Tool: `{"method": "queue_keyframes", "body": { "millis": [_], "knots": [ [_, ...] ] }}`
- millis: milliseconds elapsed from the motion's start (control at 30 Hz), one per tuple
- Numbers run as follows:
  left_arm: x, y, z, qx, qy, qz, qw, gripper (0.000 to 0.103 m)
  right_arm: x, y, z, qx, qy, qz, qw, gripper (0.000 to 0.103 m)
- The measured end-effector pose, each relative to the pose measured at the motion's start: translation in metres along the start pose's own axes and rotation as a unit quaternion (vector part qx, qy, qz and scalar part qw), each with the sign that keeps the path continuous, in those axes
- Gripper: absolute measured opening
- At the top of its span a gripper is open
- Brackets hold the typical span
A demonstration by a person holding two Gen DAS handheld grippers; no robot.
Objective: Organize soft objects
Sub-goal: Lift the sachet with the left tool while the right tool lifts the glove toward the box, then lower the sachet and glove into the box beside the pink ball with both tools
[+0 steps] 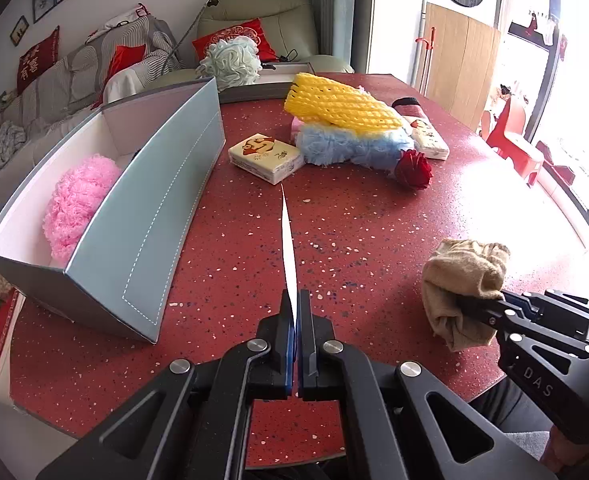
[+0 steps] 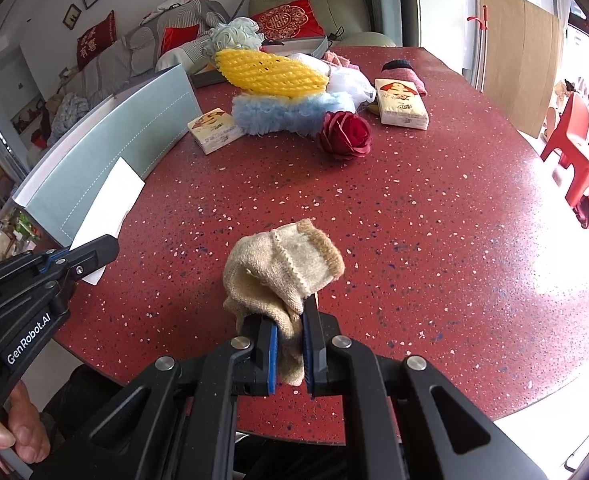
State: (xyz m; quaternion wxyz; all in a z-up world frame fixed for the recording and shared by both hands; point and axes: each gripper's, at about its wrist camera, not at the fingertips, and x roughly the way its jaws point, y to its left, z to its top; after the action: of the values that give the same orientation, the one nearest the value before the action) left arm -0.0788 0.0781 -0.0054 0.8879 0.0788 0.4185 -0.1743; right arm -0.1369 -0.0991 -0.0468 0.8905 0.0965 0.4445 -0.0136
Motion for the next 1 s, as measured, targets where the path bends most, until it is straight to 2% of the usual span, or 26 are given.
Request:
{"method": "queue_keyframes", "body": {
  "millis": [200,467,967,1000],
  "knots": [
    [-0.003,0.011,0.008,-0.012,0.001,0.003,0.9999,0.0,-0.015,0.013,0.014,-0.013,-0.027,0.001,1.0,0.01],
    [-0.02,0.032,0.029,-0.01,-0.011,0.026,0.9996,0.0,-0.021,0.039,0.041,-0.016,-0.057,0.034,0.998,0.01],
    [-0.016,0.091,0.058,-0.06,-0.025,0.057,0.9962,0.001,-0.018,0.097,0.09,-0.072,-0.072,0.071,0.992,0.01],
    [-0.015,0.096,0.061,-0.062,-0.028,0.068,0.9954,0.001,-0.016,0.103,0.096,-0.075,-0.072,0.076,0.992,0.01]
  ]
}}
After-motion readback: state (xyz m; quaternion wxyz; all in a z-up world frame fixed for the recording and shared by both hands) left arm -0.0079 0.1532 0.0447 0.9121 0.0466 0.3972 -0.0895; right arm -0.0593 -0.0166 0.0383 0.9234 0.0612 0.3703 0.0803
